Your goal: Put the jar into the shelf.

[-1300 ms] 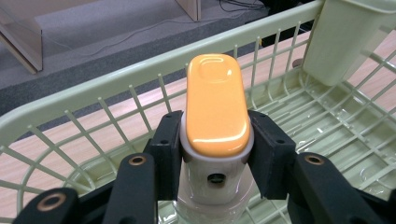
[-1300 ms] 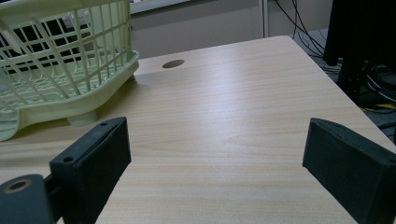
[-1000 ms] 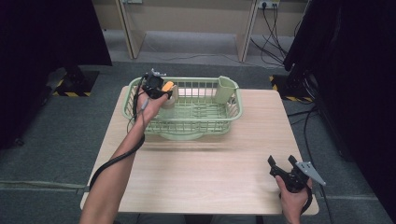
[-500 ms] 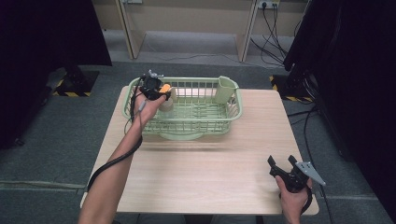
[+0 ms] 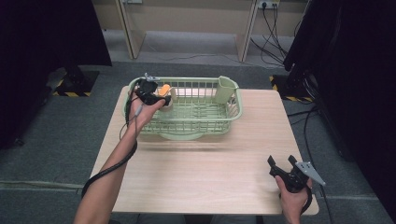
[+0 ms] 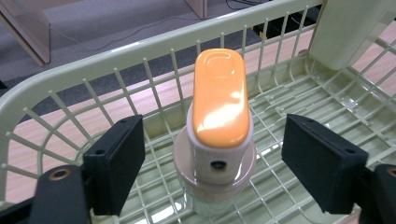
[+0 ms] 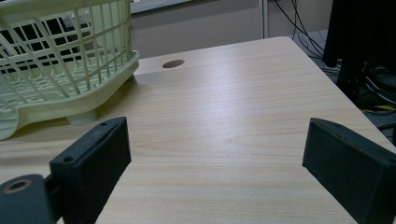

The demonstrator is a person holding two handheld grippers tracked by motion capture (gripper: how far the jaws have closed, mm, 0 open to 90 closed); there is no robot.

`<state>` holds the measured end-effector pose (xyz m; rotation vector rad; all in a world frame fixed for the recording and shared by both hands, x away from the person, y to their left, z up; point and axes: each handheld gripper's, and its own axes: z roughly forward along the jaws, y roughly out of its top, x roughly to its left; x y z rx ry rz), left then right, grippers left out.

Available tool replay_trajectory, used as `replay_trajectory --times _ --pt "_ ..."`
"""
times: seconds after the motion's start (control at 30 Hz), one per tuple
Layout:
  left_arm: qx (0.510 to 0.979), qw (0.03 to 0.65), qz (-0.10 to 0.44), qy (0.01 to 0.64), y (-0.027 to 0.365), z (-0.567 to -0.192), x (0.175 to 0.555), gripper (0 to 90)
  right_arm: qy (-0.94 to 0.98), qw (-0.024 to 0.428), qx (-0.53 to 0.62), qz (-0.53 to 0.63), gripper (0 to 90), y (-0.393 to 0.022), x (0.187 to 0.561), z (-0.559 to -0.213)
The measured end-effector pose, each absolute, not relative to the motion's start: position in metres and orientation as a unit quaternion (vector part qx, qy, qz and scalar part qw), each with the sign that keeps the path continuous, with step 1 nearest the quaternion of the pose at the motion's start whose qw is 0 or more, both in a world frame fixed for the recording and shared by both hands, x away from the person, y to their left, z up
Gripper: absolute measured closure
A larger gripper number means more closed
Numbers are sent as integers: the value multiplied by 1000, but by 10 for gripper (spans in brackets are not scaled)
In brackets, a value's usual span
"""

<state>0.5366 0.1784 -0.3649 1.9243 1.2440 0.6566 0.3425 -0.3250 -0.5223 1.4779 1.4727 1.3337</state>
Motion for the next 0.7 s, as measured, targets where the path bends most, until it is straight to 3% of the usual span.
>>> replay_trajectory --times 0.7 --pt "738 408 276 461 192 -359 496 131 563 327 564 508 78 -325 343 -522"
